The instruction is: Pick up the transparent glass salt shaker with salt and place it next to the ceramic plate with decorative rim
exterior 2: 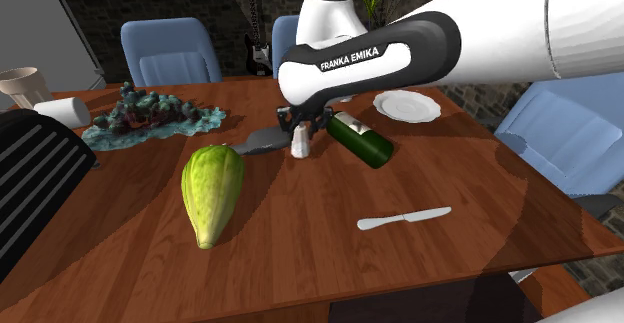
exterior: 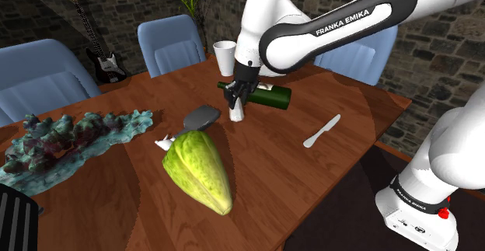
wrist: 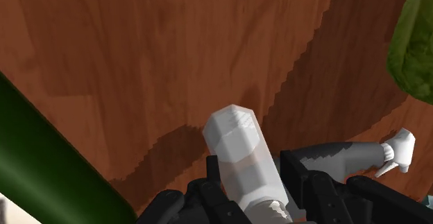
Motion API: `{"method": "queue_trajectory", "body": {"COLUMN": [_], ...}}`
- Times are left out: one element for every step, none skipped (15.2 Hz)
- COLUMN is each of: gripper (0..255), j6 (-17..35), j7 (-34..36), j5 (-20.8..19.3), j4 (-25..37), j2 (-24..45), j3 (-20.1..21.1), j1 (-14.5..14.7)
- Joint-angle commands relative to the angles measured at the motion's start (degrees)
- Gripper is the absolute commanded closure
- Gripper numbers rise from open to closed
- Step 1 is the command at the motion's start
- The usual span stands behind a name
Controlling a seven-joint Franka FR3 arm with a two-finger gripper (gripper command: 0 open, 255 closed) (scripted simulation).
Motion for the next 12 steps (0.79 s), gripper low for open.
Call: {"method": "queue_trajectory", "body": {"gripper": [255, 255, 255, 255, 255, 255, 255, 255, 255, 255, 255, 255], "j6": [-1.7, -2.4, -3.2, -4.0, -4.7, -5.5, -6.3, -7.0, -7.8, -8.5, -9.3, -10.1], "j7": [-0.2, -0.3, -0.4, -0.4, -0.5, -0.5, -0.5, -0.6, -0.6, -0.6, -0.6, -0.6], "j5": [0.2, 0.3, 0.4, 0.4, 0.5, 0.6, 0.6, 0.7, 0.7, 0.7, 0.8, 0.8], "j4": [1.3, 1.8, 2.4, 3.0, 3.6, 4.2, 4.8, 5.4, 6.1, 6.7, 7.4, 8.1], "j2": [-0.4, -0.6, -0.8, -1.0, -1.2, -1.4, -1.5, -1.7, -1.8, -1.9, -2.0, -2.1], "j3": [-0.1, -0.2, -0.2, -0.2, -0.3, -0.3, -0.3, -0.4, -0.4, -0.4, -0.5, -0.5], "j1": [-0.1, -0.1, -0.1, -0.1, -0.1, -0.1, -0.1, -0.1, -0.1, -0.2, -0.2, -0.2]}}
